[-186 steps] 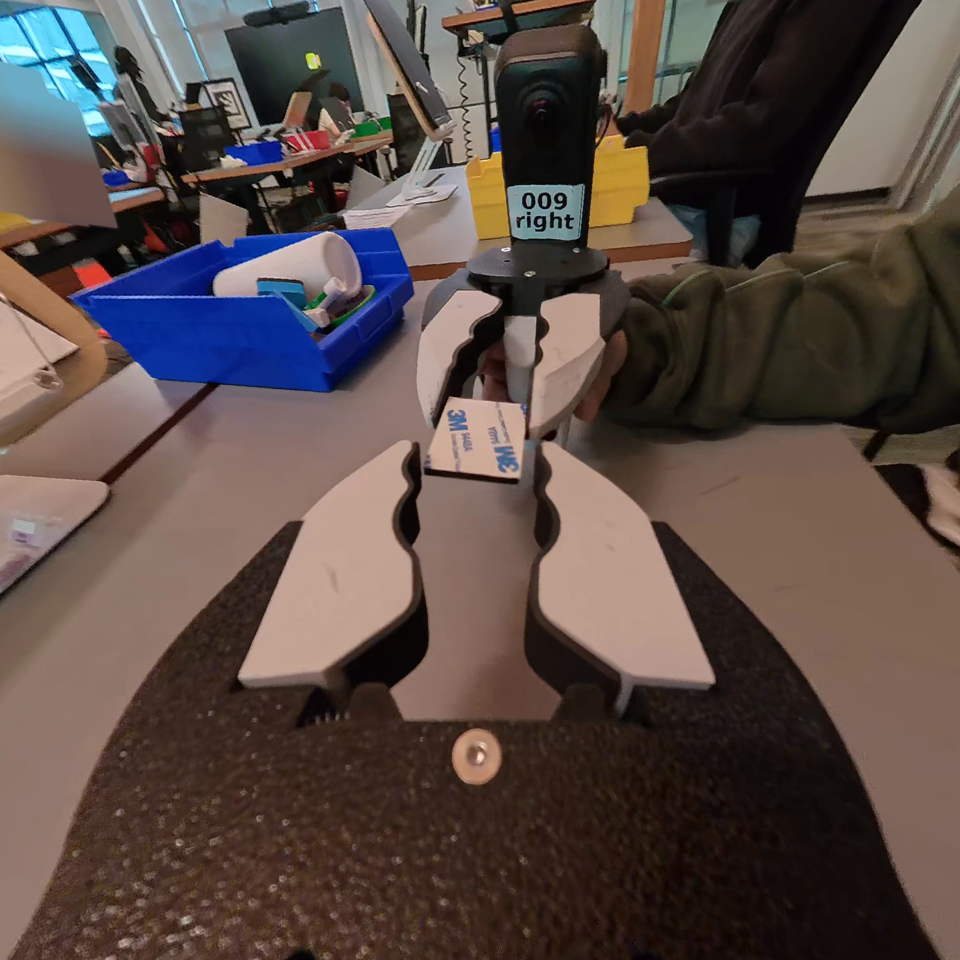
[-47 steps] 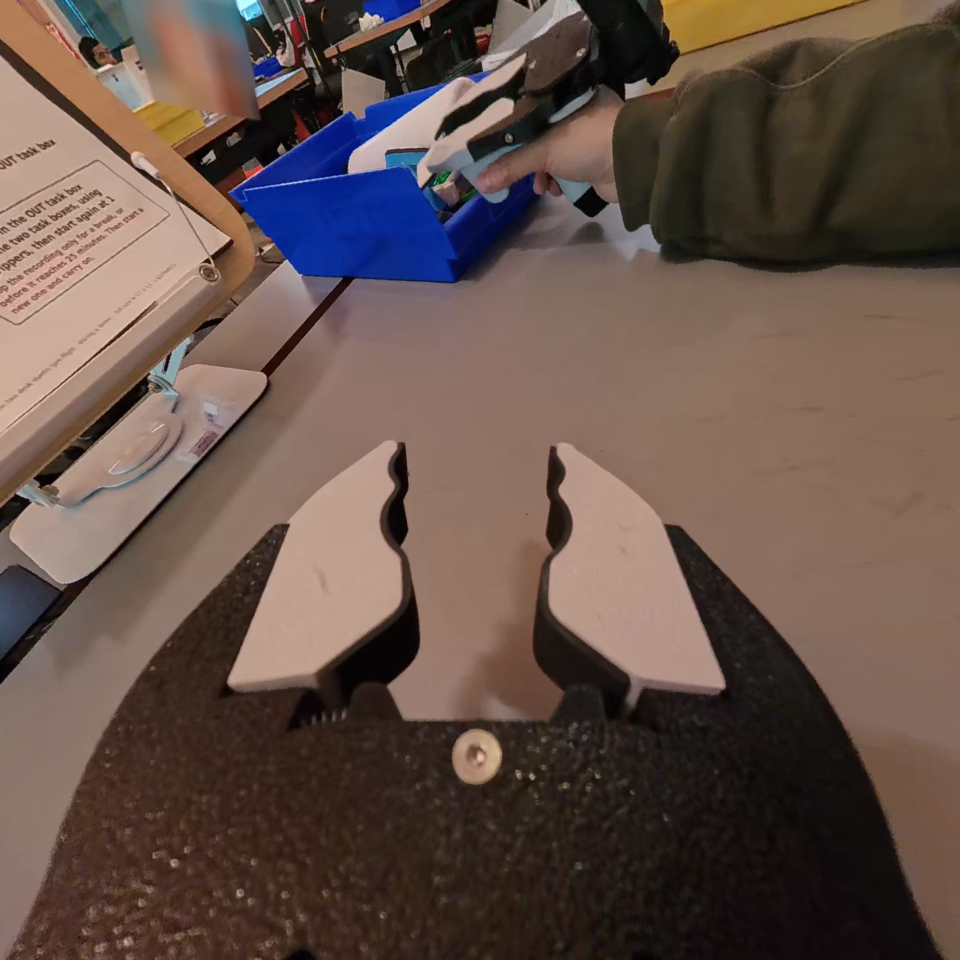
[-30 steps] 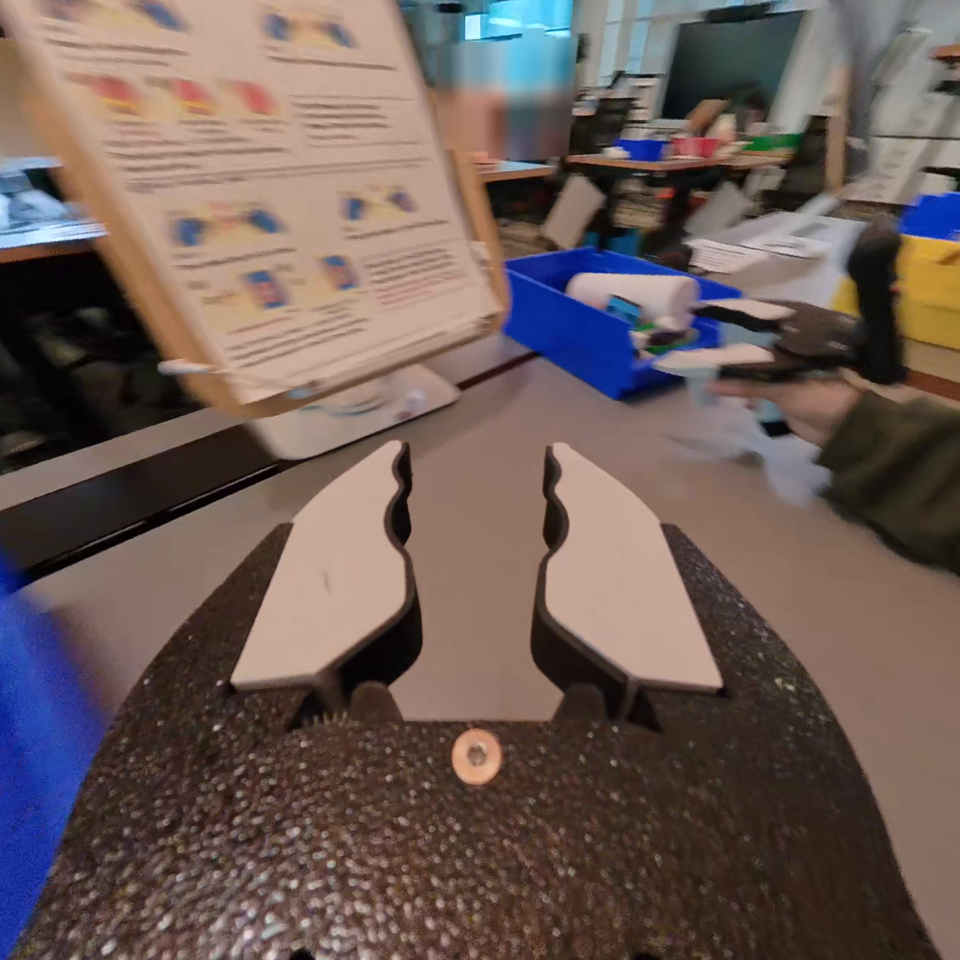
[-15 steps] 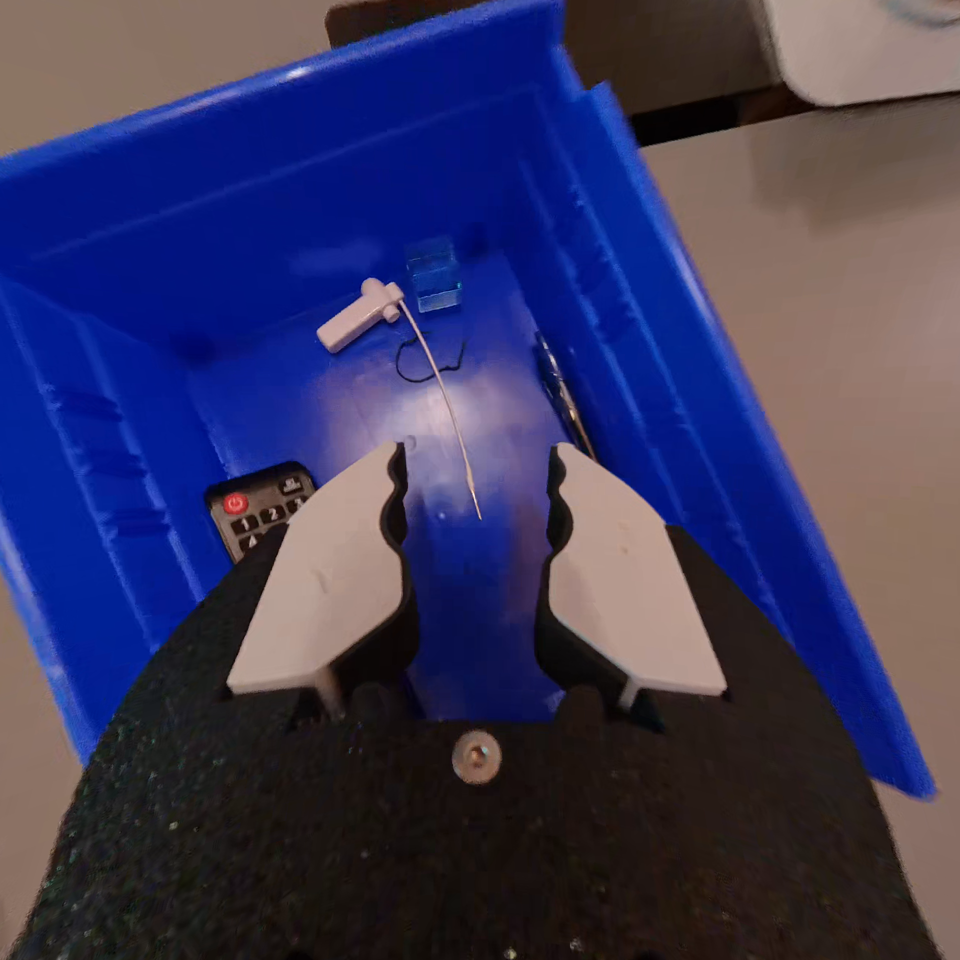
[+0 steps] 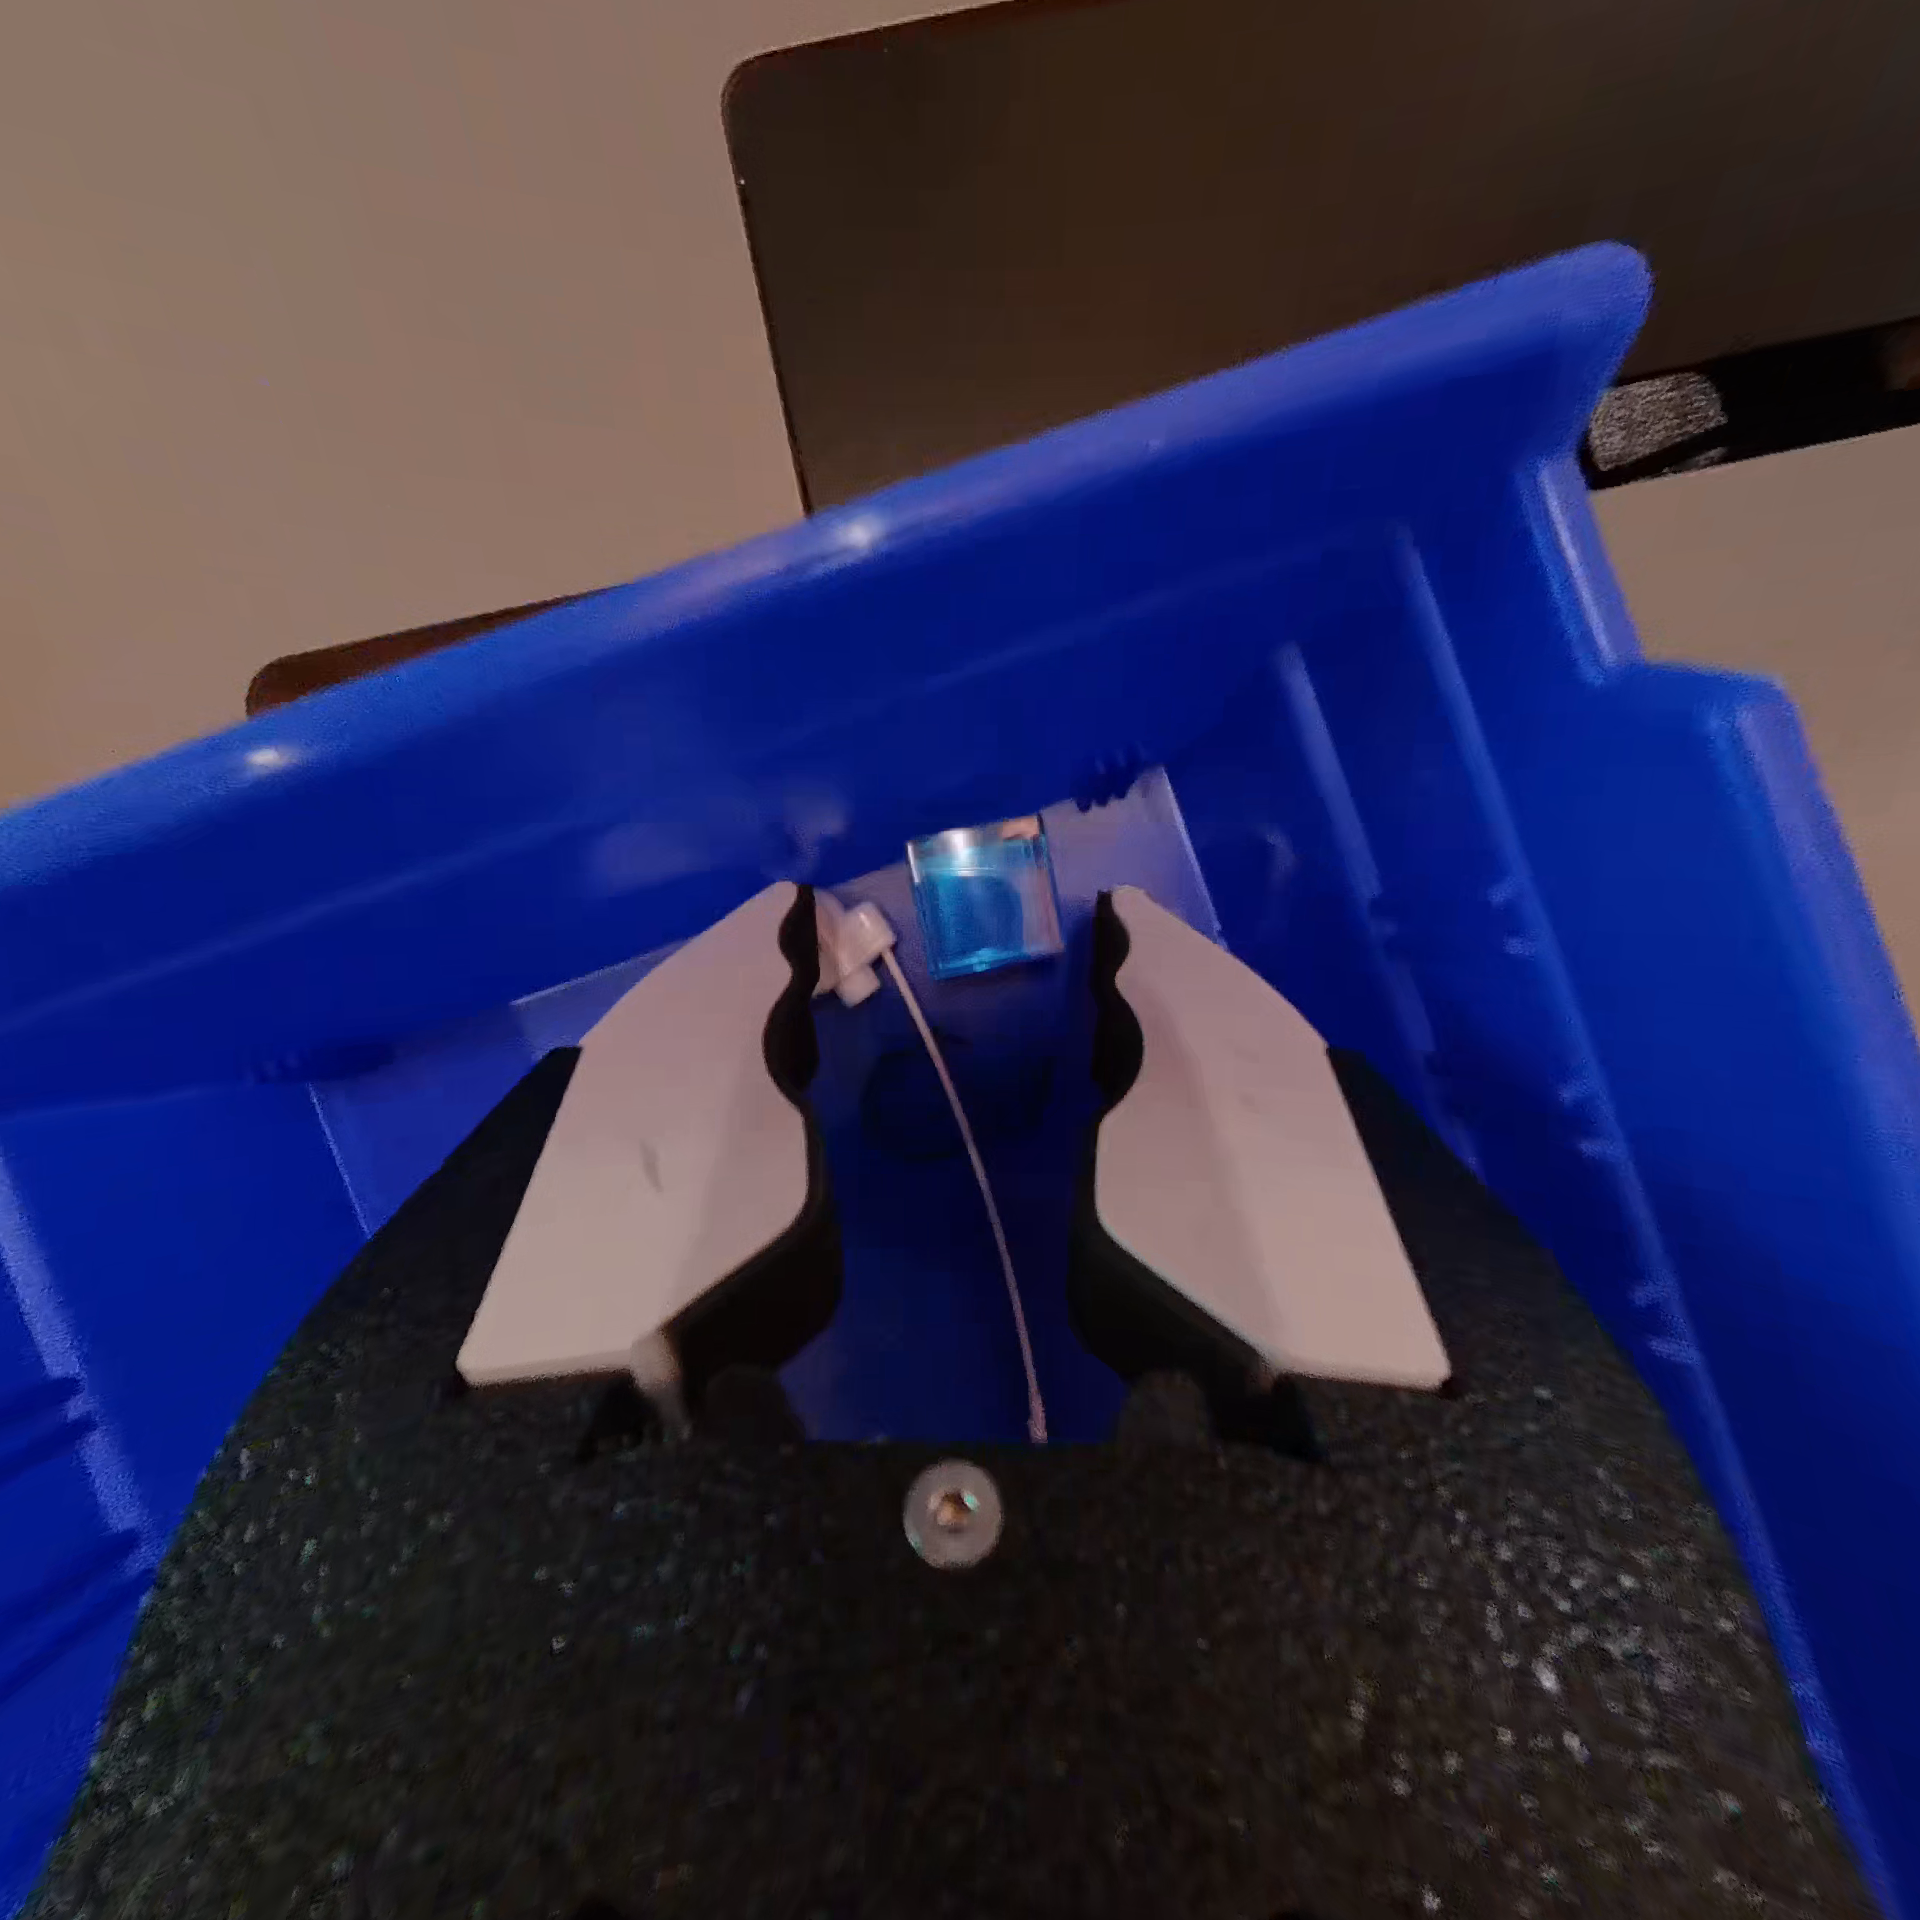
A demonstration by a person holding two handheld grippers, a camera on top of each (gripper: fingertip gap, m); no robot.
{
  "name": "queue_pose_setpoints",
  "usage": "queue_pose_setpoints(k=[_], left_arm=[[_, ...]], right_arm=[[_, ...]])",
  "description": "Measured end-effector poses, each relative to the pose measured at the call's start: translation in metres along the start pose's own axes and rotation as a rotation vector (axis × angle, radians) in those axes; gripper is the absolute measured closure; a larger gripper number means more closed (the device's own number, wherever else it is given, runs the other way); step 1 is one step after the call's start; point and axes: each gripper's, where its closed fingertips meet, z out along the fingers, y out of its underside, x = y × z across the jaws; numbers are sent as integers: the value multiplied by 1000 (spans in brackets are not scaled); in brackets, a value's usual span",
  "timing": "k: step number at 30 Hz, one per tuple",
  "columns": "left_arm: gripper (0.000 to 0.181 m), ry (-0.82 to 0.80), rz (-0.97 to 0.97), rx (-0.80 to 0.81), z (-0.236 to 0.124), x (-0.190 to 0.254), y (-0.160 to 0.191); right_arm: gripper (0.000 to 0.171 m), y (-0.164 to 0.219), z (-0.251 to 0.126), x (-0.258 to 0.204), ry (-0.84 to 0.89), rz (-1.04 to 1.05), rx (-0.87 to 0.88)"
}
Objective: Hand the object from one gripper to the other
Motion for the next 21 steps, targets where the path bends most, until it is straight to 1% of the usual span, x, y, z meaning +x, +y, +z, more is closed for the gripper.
queue_pose_setpoints(k=[1,2,3,5,7,9,10,12,13,15,17,19,21], left_arm=[[134,-2,-6,-16,3,1,0],[139,4,-8,-38,6,3,2],[152,24,-5,-53,6,8,4],[153,48,20,-41,2,17,5],[153,1,66,-6,-10,13,3],[153,-47,71,98,-37,6,-8],[154,-38,63,183,-58,8,-18],[154,69,77,418,-112,28,-41],[154,146,83,534,-143,44,-49],[154,312,153,742,-205,87,-54],[154,488,265,896,-253,144,-41],[154,652,379,1012,-283,206,-17],[154,818,499,1084,-295,269,16]], right_arm=[[84,0,0,0,-2,1,-1],[84,0,0,0,-4,0,-2],[85,0,0,0,-3,-1,-2],[85,0,0,-1,-7,-5,-2],[85,0,0,-3,-15,-13,-3],[83,1,1,-7,-38,-33,-6],[81,1,1,-10,-49,-47,-8],[77,3,1,-22,-111,-85,-15],[78,3,0,-33,-180,-90,-14],[79,-1,-1,-52,-273,-20,10],[81,-9,-3,-76,-399,92,41],[78,-15,-7,-104,-547,201,36],[75,-16,-16,-141,-751,305,-2]])
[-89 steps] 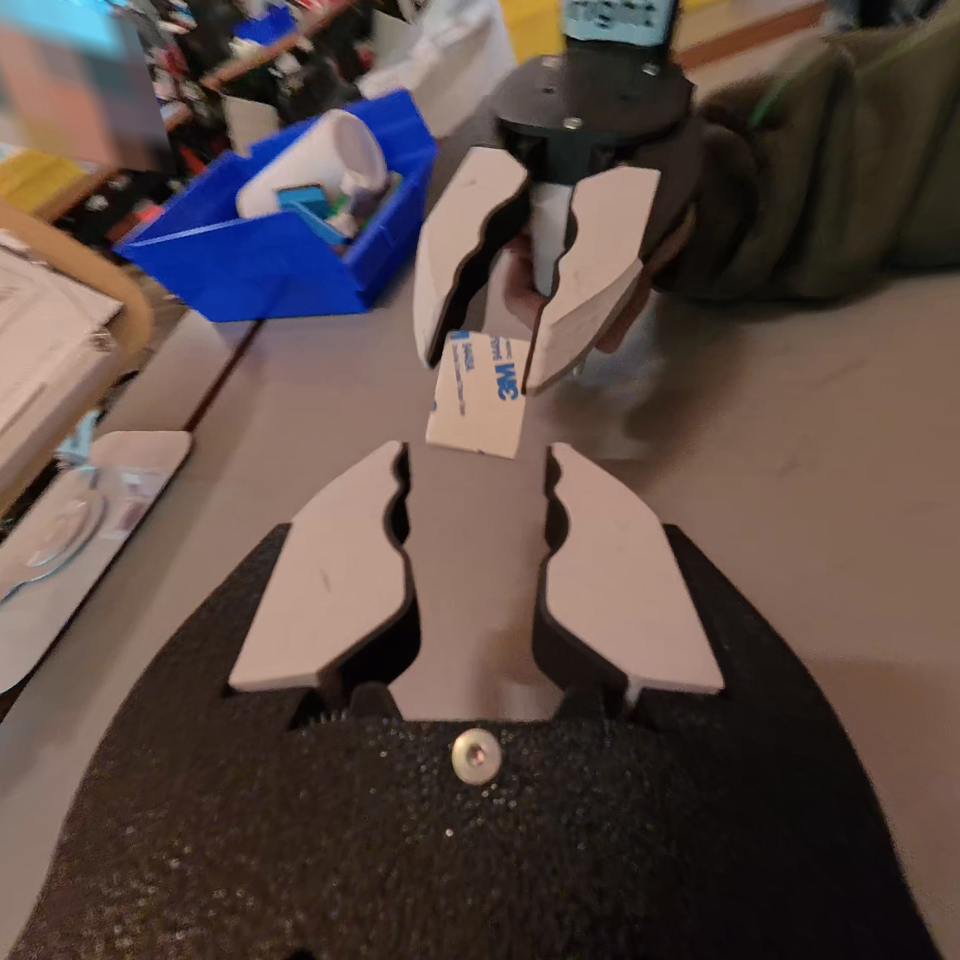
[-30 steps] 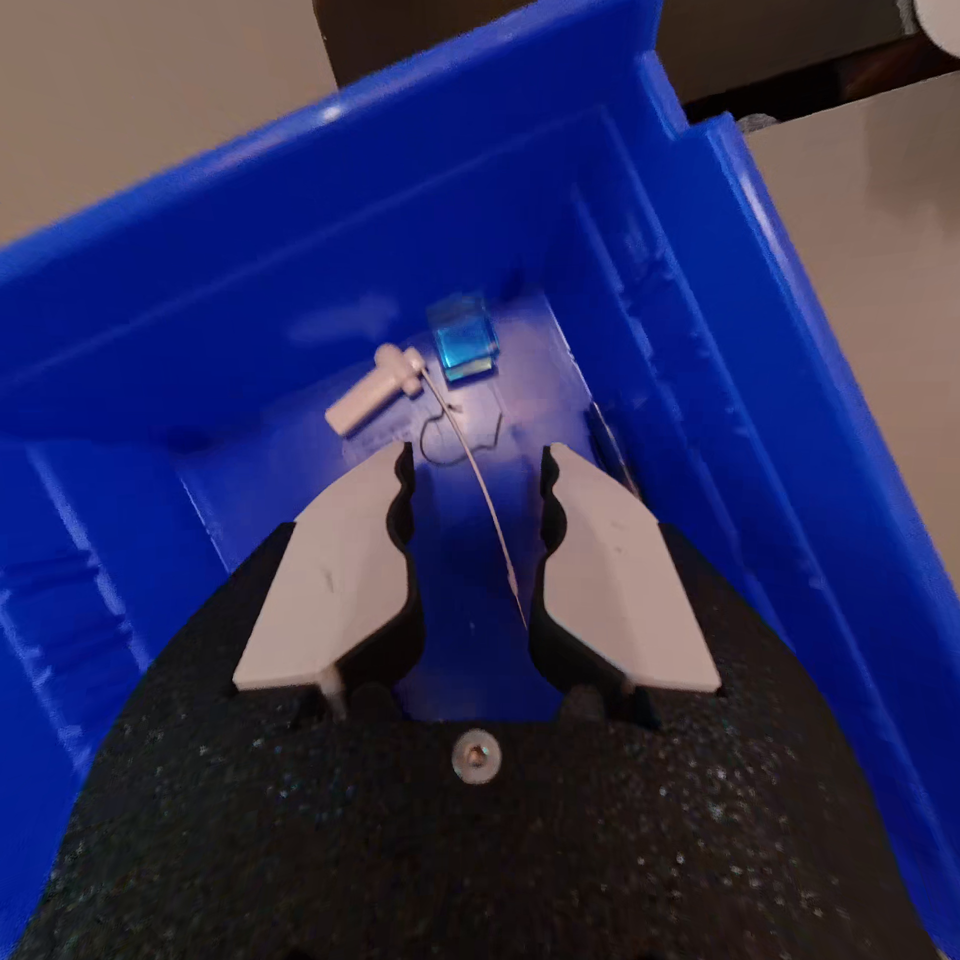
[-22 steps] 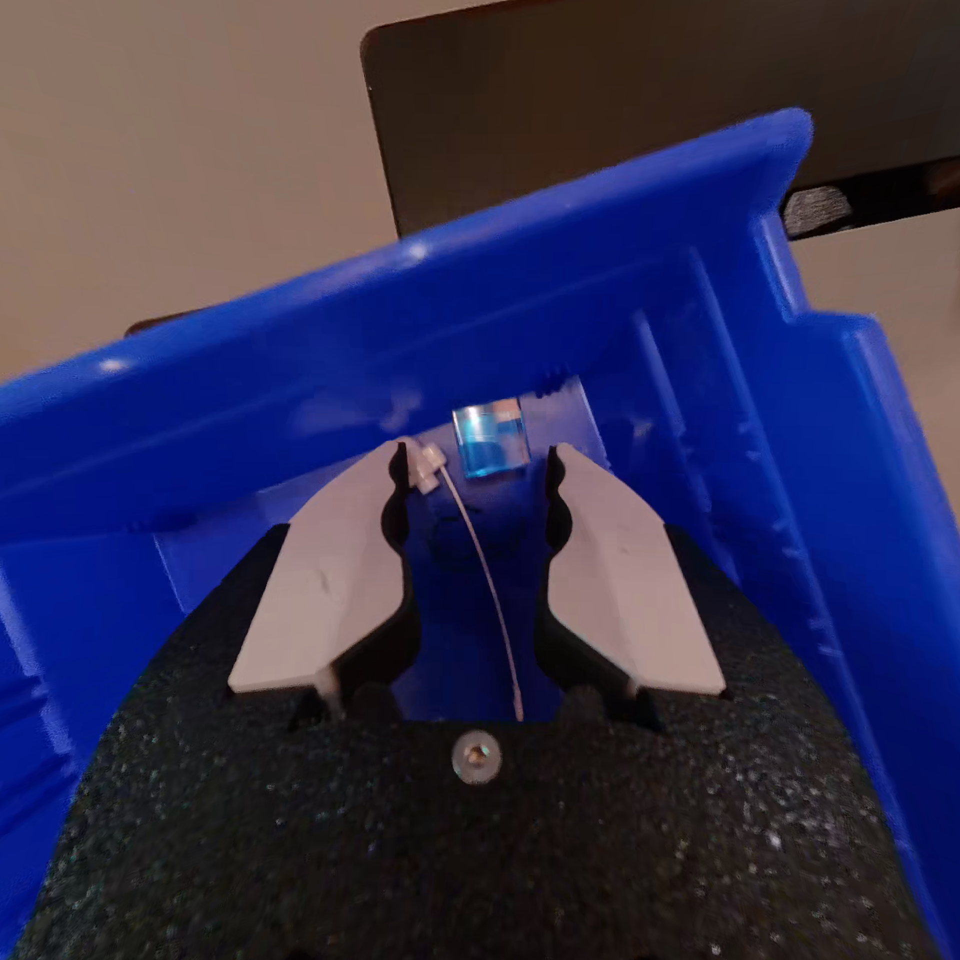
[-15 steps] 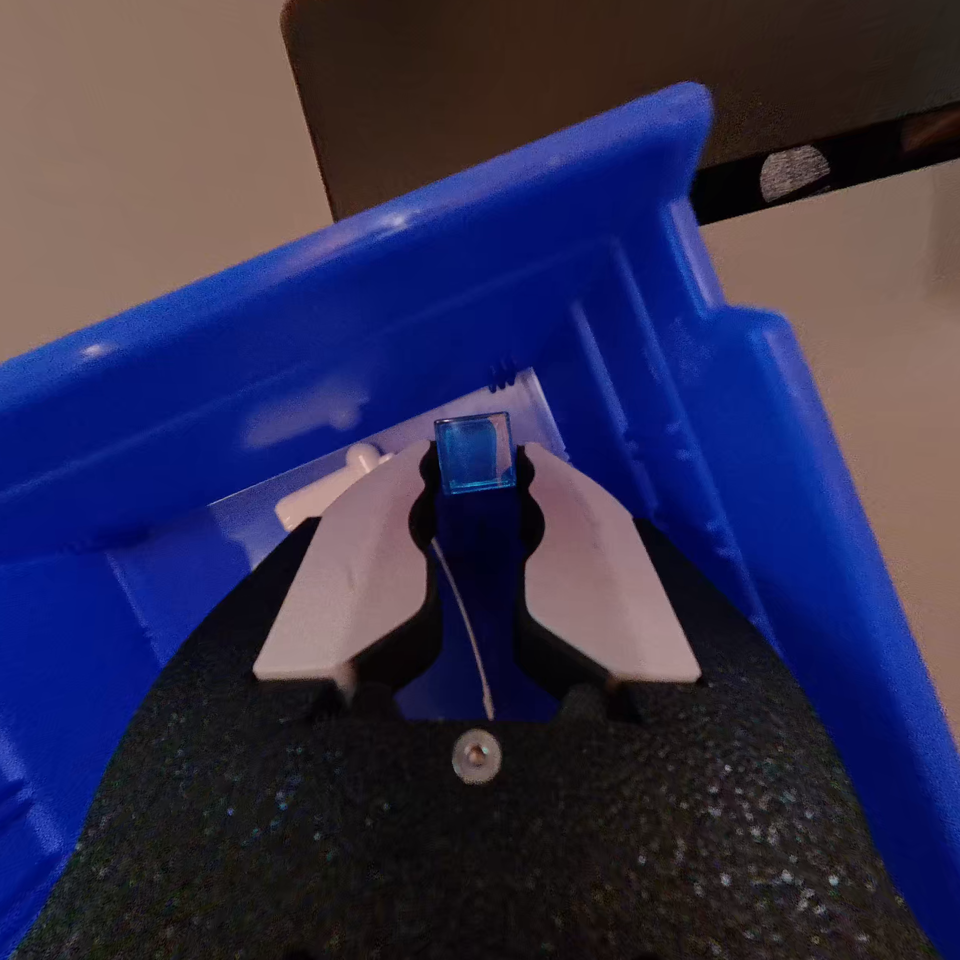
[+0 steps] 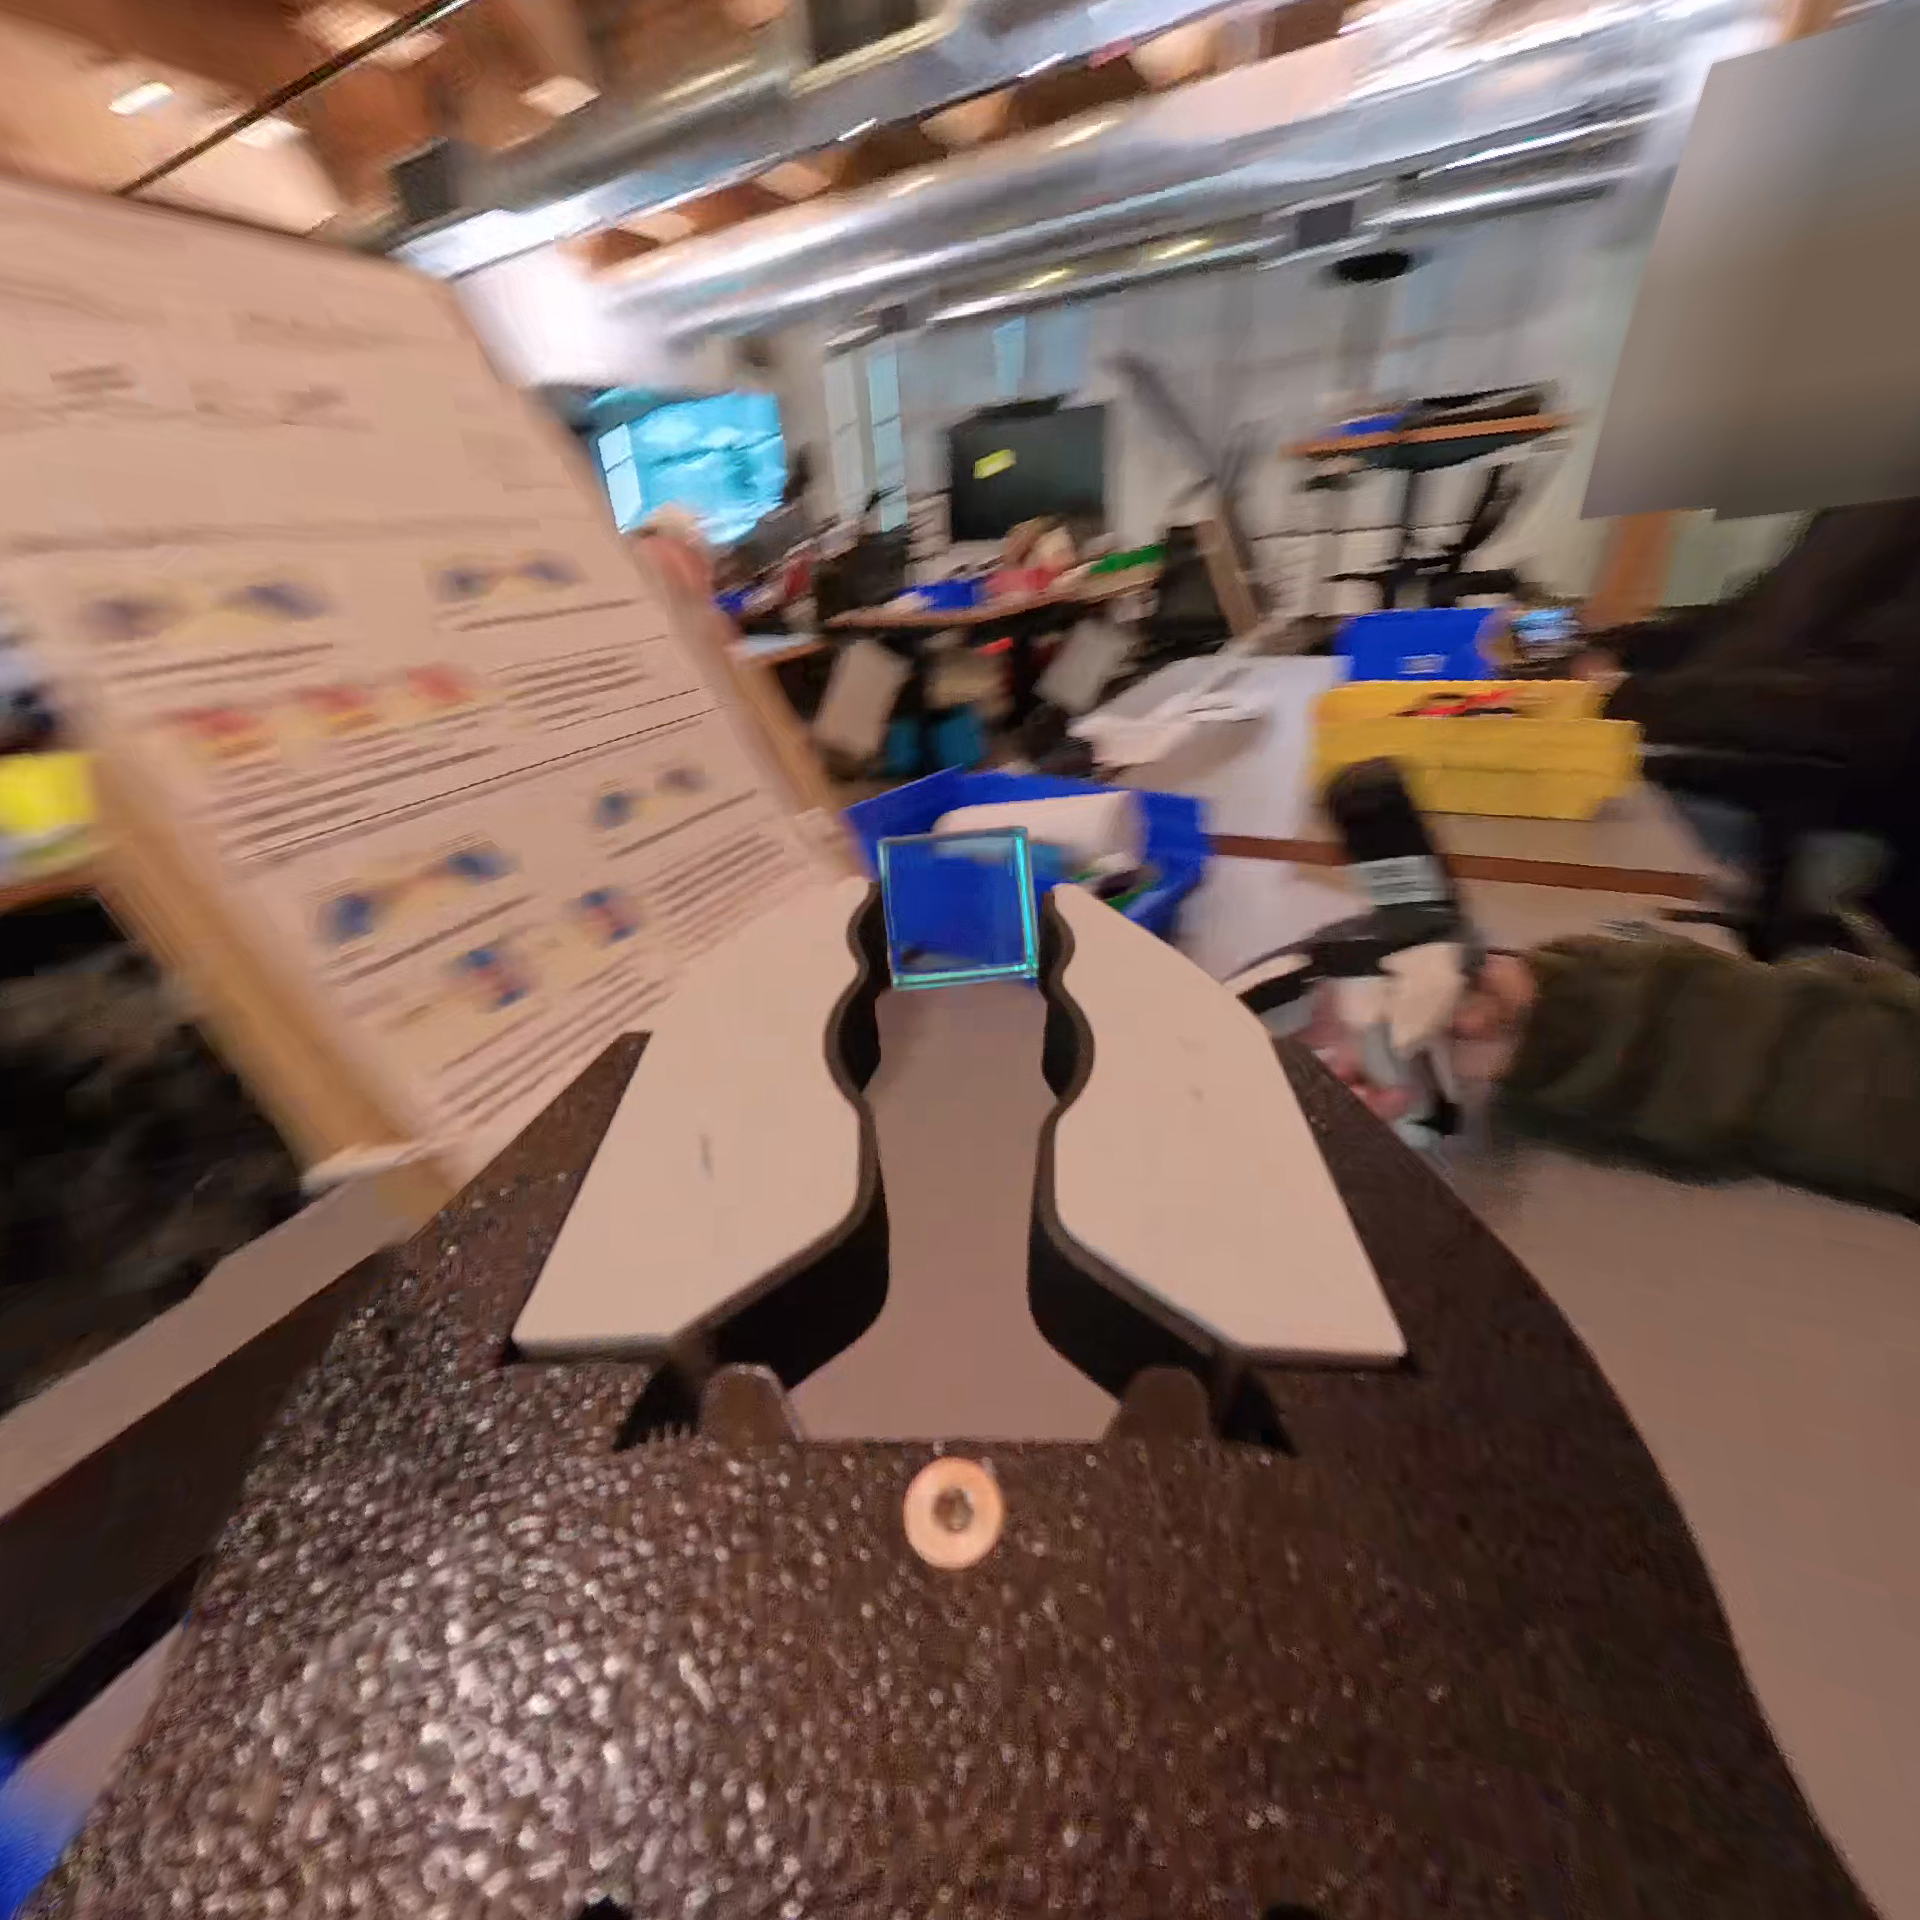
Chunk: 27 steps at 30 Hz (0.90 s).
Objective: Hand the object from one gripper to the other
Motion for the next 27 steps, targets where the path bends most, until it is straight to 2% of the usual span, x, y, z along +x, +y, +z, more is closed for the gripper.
queue_pose_setpoints(k=[2,5,6,8,10,15,19,21,25,27], left_arm=[[155,121,101,93,23,54,16],[154,267,179,199,46,110,50],[154,307,165,214,52,122,60],[155,371,155,186,64,139,79],[155,418,177,121,73,152,96],[154,465,221,23,82,169,121],[154,435,259,-21,82,167,132],[155,412,265,-55,82,162,138],[152,315,203,-113,88,149,146],[136,221,228,-103,92,140,143]], right_arm=[[69,5,12,-37,-229,181,-7],[87,-11,14,-74,-532,506,100],[95,-15,13,-76,-585,605,136],[99,-16,14,-73,-637,768,169],[103,-12,15,-74,-673,843,154],[111,4,26,-83,-684,872,73],[132,5,24,-84,-726,906,77],[142,9,27,-80,-691,876,39],[142,13,28,-64,-586,782,41],[143,13,29,-46,-467,728,69]])
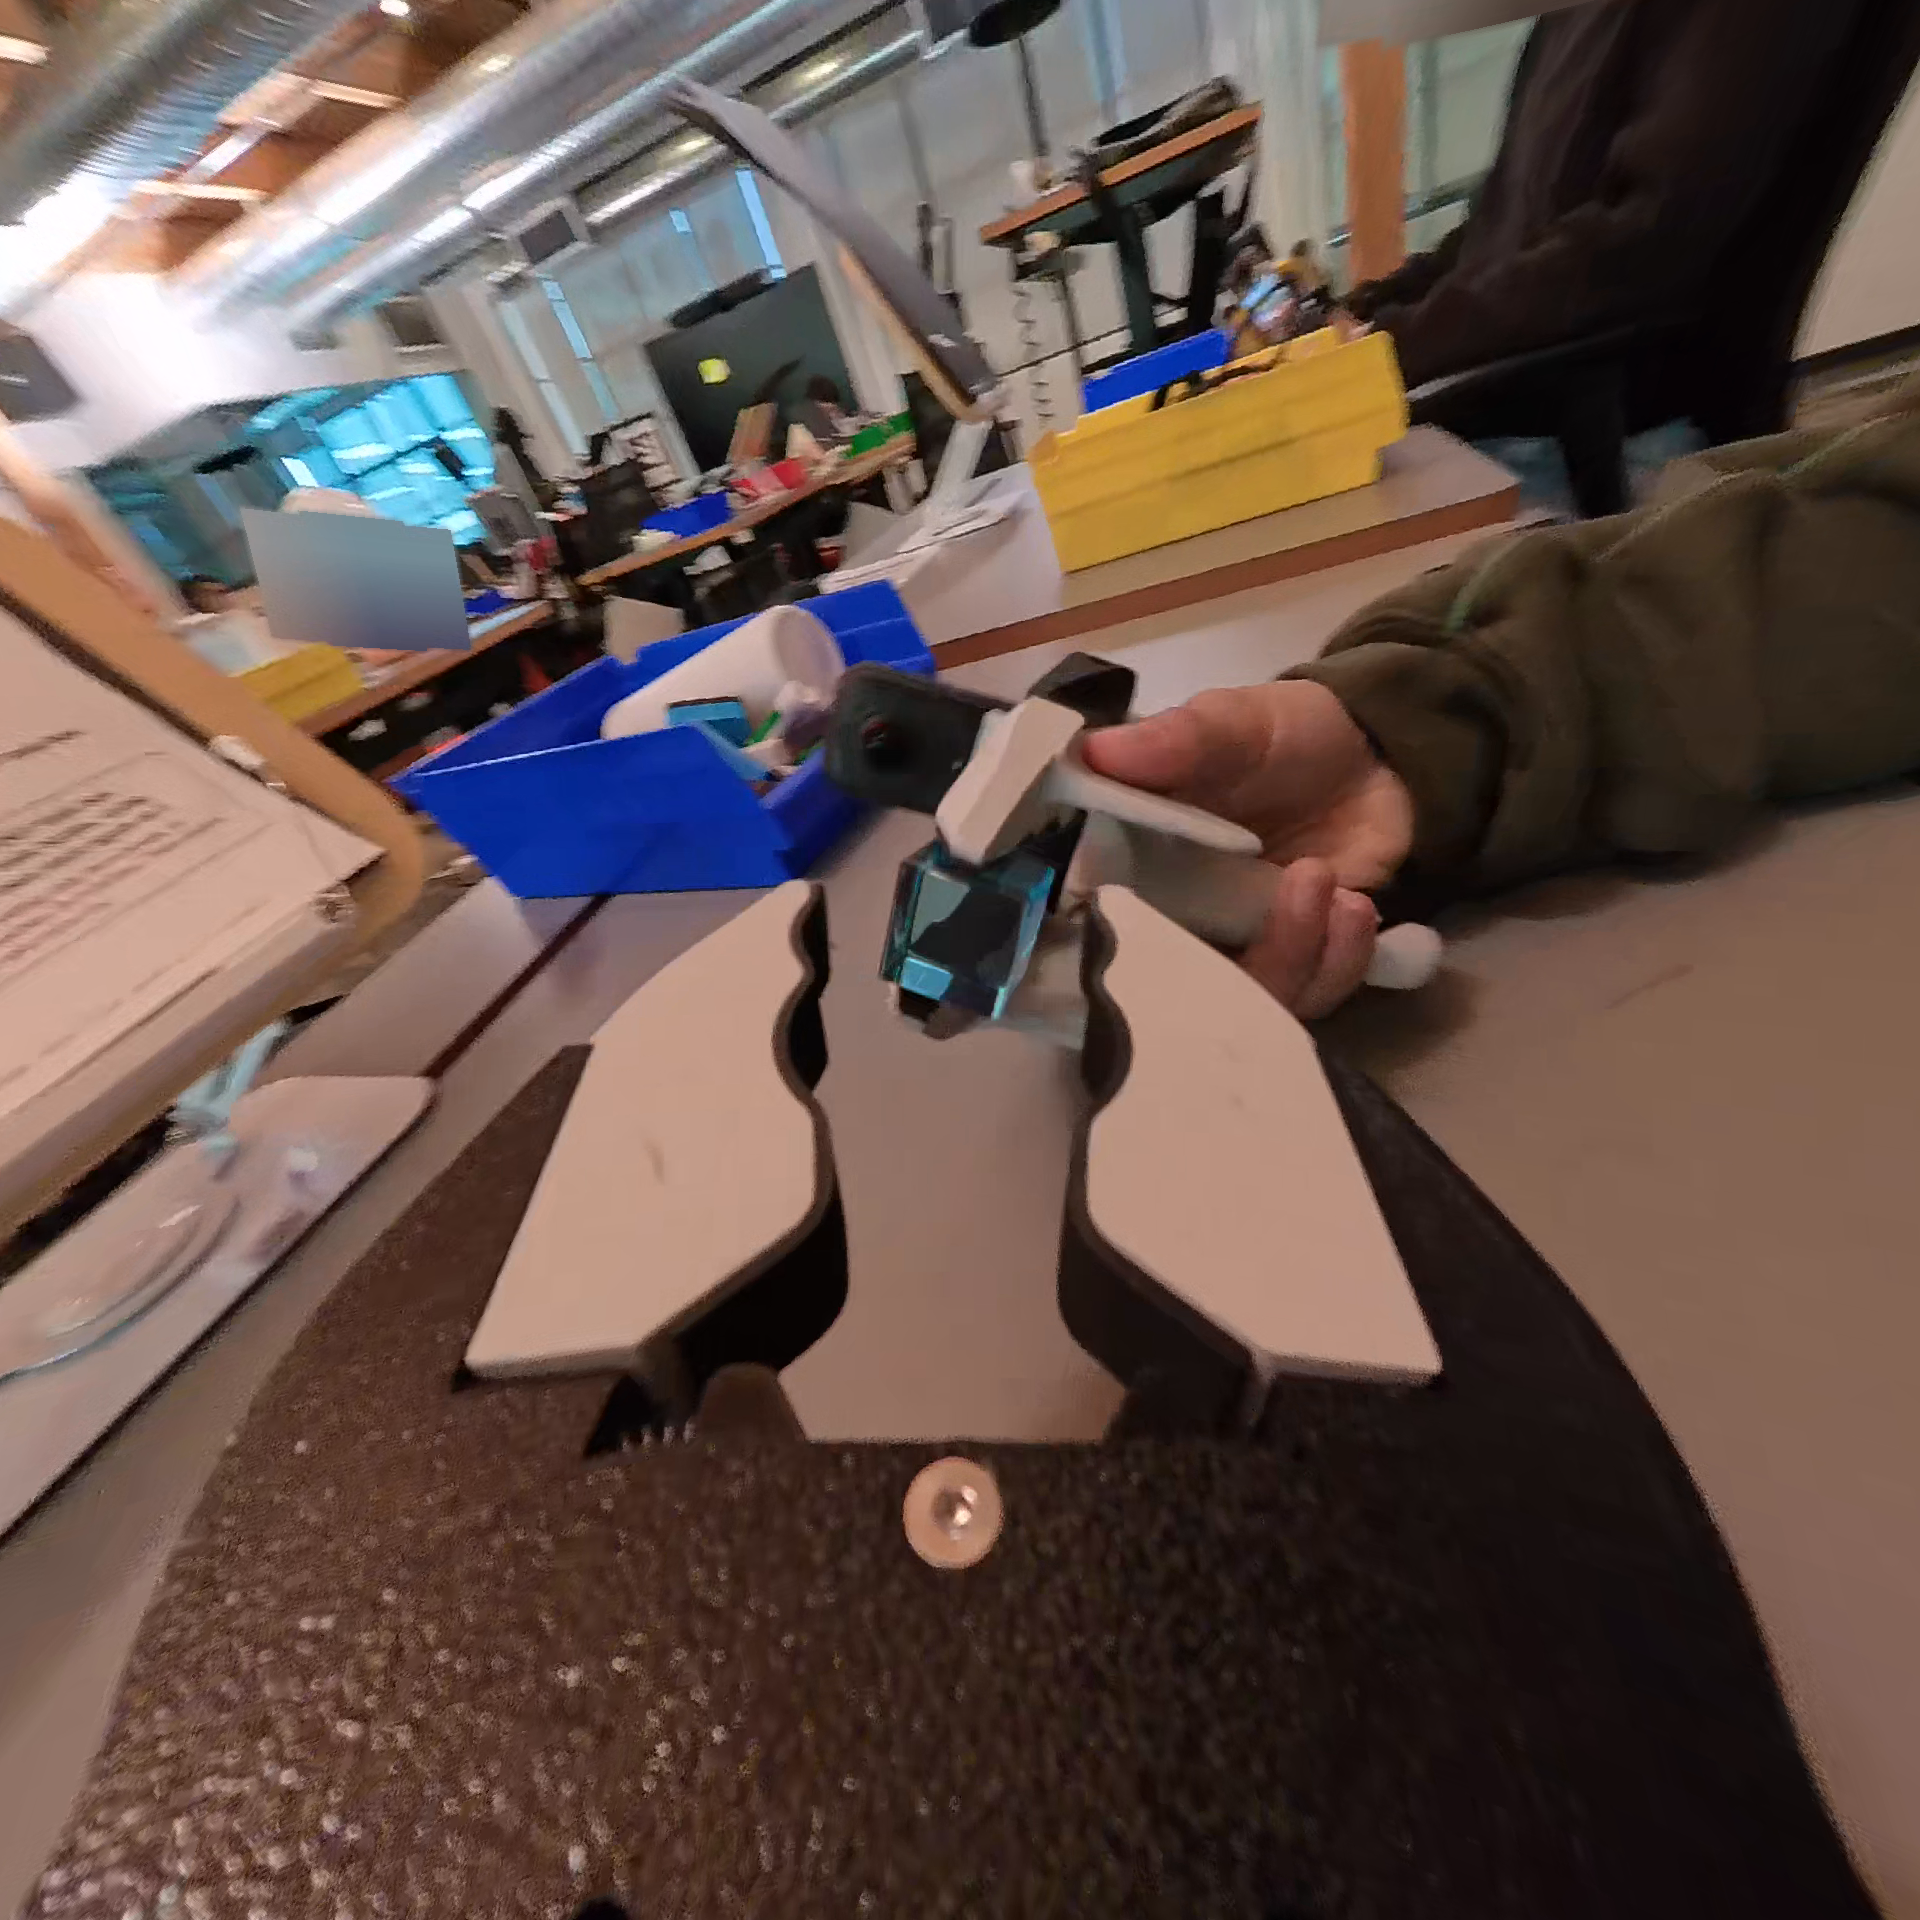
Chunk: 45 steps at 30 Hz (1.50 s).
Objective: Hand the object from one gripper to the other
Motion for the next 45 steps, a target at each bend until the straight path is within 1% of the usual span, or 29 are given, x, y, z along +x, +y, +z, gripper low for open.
queue_pose_setpoints(k=[2,4,6,7,10,11,12,14,17,19,20,22,24,26,28,29,30,31,33,36,39,42,45], left_arm=[[128,-114,68,-44,4,-11,2],[124,-215,123,-121,12,-18,9],[124,-330,207,-195,19,-23,15],[126,-393,272,-228,21,-25,15],[131,-513,477,-306,28,-24,12],[138,-550,514,-317,28,-25,11],[141,-579,531,-311,27,-25,7],[151,-609,520,-305,25,-27,3],[154,-560,438,-286,23,-26,3],[155,-512,407,-248,23,-25,1],[155,-476,388,-222,23,-23,0],[155,-385,283,-175,21,-21,0],[155,-248,102,-104,18,-15,-2],[155,-63,-150,-23,14,-6,-6],[155,89,-394,46,6,-2,-11],[154,177,-487,66,2,3,-13],[154,230,-545,82,-2,5,-14],[155,246,-563,93,-4,6,-14],[155,294,-522,83,-7,14,-13],[155,295,-409,50,-6,21,-8],[155,304,-394,51,-5,25,-8],[155,291,-407,51,-5,22,-7],[156,261,-380,23,-3,20,-2]], right_arm=[[143,-17,-9,7,63,-45,105],[143,-35,-17,4,40,-20,237],[143,-43,-23,4,7,25,316],[143,-43,-22,3,-17,45,323],[143,-39,-14,-2,-76,82,342],[143,-38,-11,-4,-96,91,344],[143,-37,-9,-5,-96,86,351],[143,-37,-8,-5,-101,72,361],[143,-36,-8,-6,-99,49,347],[141,-35,-8,-6,-81,9,306],[137,-36,-10,-6,-55,-27,282],[124,-40,-17,-5,20,-127,234],[123,-42,-24,-14,58,-315,164],[121,-36,-27,-24,102,-582,50],[114,-26,-29,-26,188,-879,-59],[108,-23,-29,-24,248,-1022,-92],[106,-20,-28,-24,287,-1145,-117],[106,-14,-26,-24,291,-1221,-148],[108,-6,-18,-22,288,-1234,-188],[113,7,-10,-23,214,-1158,-217],[134,17,-6,-21,166,-1074,-247],[144,12,-6,-18,183,-1048,-221],[144,11,-8,-14,219,-1092,-238]])
